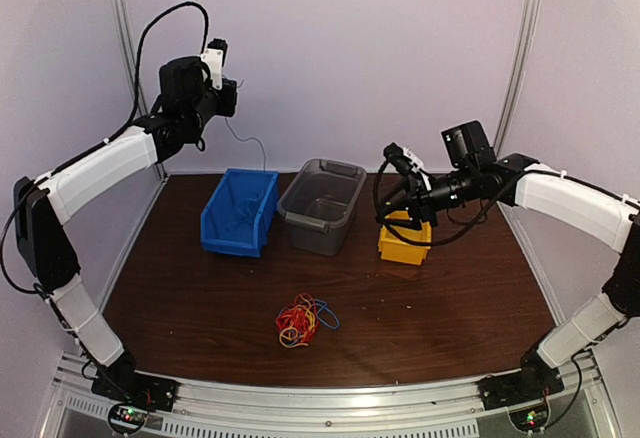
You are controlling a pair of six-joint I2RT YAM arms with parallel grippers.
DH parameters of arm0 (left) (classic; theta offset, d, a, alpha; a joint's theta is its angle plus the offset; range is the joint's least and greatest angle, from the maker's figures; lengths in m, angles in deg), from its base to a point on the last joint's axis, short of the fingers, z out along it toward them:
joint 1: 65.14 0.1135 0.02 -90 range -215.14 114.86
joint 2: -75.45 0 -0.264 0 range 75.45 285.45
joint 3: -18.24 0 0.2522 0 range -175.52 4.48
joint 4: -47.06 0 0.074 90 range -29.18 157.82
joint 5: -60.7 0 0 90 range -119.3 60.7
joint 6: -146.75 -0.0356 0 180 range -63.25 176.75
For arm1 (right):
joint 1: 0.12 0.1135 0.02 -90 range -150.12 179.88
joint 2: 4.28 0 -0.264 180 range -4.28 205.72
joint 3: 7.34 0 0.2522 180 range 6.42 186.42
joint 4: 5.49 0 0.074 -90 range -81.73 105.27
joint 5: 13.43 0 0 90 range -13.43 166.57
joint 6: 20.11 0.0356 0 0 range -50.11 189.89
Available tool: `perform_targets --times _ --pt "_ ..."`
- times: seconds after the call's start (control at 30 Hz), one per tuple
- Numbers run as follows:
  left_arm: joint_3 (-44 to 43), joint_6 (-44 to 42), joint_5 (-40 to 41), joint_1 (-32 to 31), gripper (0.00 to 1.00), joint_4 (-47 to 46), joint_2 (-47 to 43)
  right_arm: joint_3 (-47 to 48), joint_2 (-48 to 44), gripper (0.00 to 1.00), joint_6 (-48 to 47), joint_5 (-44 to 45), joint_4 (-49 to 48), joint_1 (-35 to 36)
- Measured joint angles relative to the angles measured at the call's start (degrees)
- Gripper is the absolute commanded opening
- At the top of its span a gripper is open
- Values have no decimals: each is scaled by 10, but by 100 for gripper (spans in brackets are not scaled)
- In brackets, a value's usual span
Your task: Untangle the cables
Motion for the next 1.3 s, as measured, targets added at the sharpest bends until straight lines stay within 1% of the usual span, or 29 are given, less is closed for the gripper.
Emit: perform_targets --times 0.1,0.17,0.23,0.47,0.67,0.87,1.03,1.17,1.3 --pt "-20 -2 -4 17 0 -2 21 -66 -27 47 -24 29 -5 0" --pt "-30 -2 -7 25 0 -3 36 -129 -54 48 -37 56 -7 0" --pt "-38 -2 -10 31 0 -3 54 -153 -67 48 -44 72 -9 0" --pt "-75 0 -11 31 0 -1 118 -183 -104 48 -60 104 -39 0" --pt "-61 6 -11 32 0 -6 120 -215 -110 48 -67 122 -70 -2" --pt "-12 24 -13 33 0 7 86 -235 -110 48 -71 132 -86 -14" --pt "74 45 -14 31 0 6 -28 -242 -122 48 -71 138 -103 -25" --pt "58 45 -13 31 0 -6 -88 -242 -126 49 -71 139 -109 -30" --pt "38 45 -13 31 0 -19 -90 -242 -126 49 -71 139 -111 -30"
